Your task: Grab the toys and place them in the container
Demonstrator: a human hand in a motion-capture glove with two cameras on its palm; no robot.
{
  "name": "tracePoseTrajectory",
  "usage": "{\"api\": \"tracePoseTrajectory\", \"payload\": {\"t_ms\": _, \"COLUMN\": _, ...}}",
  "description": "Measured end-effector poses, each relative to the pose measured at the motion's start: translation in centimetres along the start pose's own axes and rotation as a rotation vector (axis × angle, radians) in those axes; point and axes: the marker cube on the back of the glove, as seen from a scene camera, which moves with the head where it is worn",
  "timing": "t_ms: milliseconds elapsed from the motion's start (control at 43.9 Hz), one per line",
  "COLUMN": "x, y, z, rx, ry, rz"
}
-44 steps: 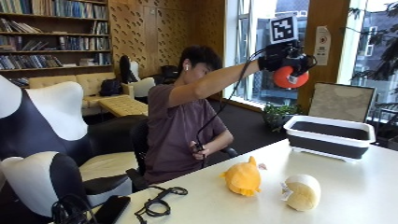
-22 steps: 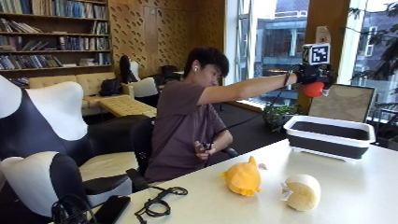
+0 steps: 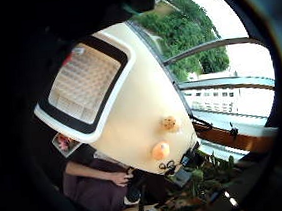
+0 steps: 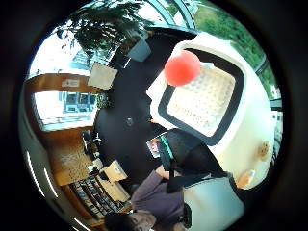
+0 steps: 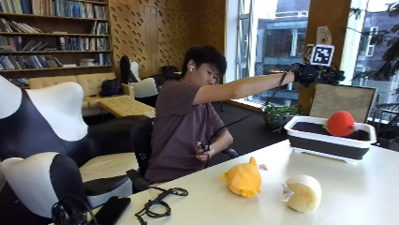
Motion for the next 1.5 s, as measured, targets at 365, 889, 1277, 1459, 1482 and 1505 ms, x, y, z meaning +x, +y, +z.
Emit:
{"api": "tracePoseTrajectory", "payload": {"t_ms": 365, "x": 17.5, "y": 8.4, "z": -5.2, "rx": 0.048, "ry": 0.052, "rz": 0.129}}
{"api": "tracePoseTrajectory", "payload": {"t_ms": 889, "x": 46.5, "y": 26.5, "z": 10.5, "rx": -0.095, "ry": 0.065, "rz": 0.469}}
{"api": "tracePoseTrajectory", "payload": {"t_ms": 1277, "x": 45.0, "y": 30.2, "z": 30.9, "rx": -0.036, "ry": -0.170, "rz": 0.232}}
{"api": "tracePoseTrajectory", "payload": {"t_ms": 1459, "x": 45.2, "y": 29.4, "z": 30.6, "rx": 0.161, "ry": -0.234, "rz": 0.252}}
{"api": "tracePoseTrajectory", "payload": {"t_ms": 1482, "x": 45.5, "y": 29.3, "z": 30.4, "rx": 0.153, "ry": -0.252, "rz": 0.251}}
{"api": "tracePoseTrajectory", "payload": {"t_ms": 1505, "x": 45.8, "y": 29.3, "z": 30.2, "rx": 0.142, "ry": -0.270, "rz": 0.250}}
